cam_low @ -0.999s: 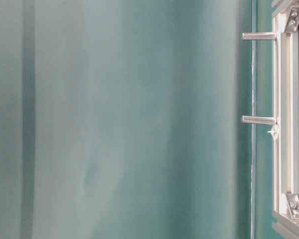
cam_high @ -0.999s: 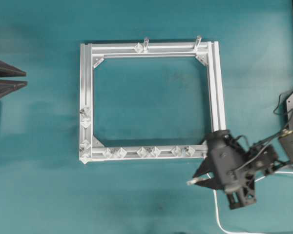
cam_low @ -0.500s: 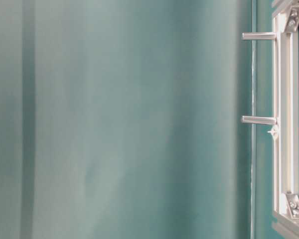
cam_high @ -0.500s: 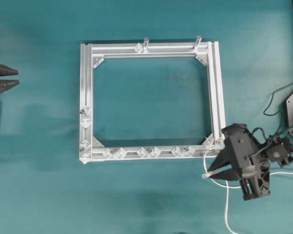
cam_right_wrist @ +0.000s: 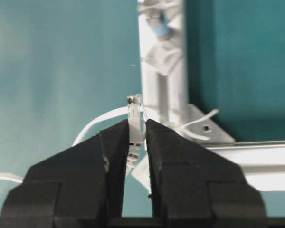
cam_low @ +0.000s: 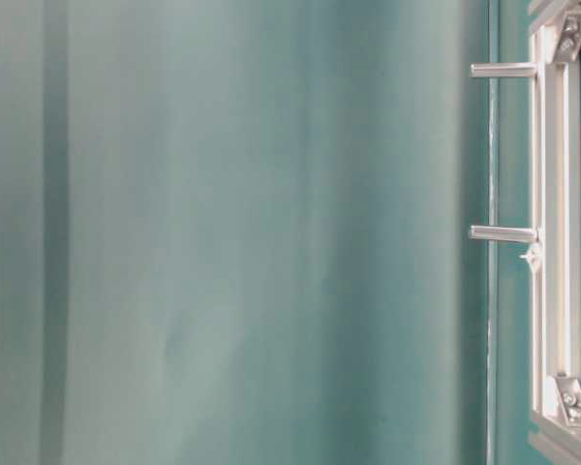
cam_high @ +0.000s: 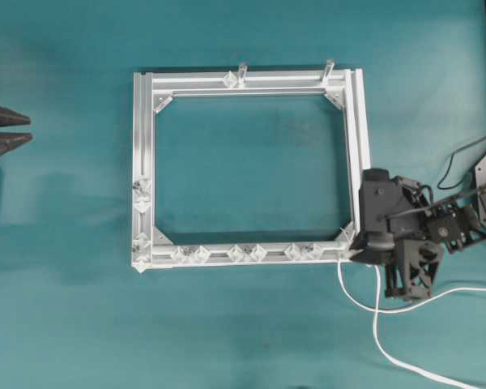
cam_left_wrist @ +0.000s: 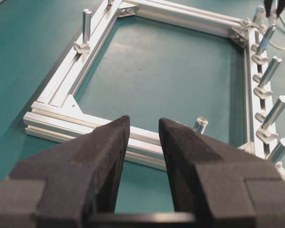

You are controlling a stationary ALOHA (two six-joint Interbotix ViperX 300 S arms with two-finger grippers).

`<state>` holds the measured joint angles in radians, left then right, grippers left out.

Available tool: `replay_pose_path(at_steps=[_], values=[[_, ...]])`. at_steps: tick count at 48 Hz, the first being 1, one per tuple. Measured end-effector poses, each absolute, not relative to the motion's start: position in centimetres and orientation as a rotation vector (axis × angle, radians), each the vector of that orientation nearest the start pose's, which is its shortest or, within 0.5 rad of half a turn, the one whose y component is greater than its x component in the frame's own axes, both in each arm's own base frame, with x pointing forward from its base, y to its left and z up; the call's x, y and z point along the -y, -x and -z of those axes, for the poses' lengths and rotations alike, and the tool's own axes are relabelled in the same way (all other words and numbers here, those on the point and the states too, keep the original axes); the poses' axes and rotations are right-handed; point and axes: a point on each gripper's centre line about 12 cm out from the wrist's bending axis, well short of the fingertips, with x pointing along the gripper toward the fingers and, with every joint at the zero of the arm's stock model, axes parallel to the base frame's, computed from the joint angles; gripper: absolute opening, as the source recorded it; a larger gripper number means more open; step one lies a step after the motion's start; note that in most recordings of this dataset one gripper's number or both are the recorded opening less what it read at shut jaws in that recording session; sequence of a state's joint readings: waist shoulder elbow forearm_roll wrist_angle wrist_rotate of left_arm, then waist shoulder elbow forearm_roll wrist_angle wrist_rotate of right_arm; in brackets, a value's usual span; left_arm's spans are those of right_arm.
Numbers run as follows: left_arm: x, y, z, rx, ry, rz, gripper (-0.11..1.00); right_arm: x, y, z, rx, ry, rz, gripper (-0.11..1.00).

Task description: Move the cable alternately left and right between 8 closely spaced pins so it hooks onto each one.

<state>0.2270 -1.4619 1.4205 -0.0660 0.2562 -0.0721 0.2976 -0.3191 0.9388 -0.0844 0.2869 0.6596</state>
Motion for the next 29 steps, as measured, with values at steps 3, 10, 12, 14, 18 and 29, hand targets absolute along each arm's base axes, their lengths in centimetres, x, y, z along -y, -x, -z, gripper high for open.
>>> replay_pose_path(at_steps=[3, 10, 12, 14, 18, 29], values=[[-2.6, -12.1, -20.6, -0.198, 0.161, -0.225, 0.35, -7.6, -27.0, -16.5, -0.936, -0.396, 0.024, 0.13], [-2.6, -12.1, -20.6, -0.198, 0.161, -0.225, 0.35, -7.2, -27.8, -17.0, -0.919, -0.414, 0.041, 0.13], [-2.6, -12.1, -20.6, -0.2, 0.161, -0.225, 0.35, -7.2, -28.1, -17.1, -0.919, -0.413, 0.042, 0.13], [-2.6, -12.1, -20.6, -0.198, 0.163, -0.224, 0.35, -7.3, -28.3, -16.8, -0.926, -0.417, 0.048, 0.13], [-2.6, -12.1, -20.6, -0.2, 0.161, -0.225, 0.35, -7.4, -28.8, -16.3, -0.943, -0.432, 0.064, 0.13], [-2.6, -12.1, -20.6, -0.199, 0.161, -0.224, 0.35, -7.5, -29.3, -15.6, -0.965, -0.46, 0.092, 0.13]])
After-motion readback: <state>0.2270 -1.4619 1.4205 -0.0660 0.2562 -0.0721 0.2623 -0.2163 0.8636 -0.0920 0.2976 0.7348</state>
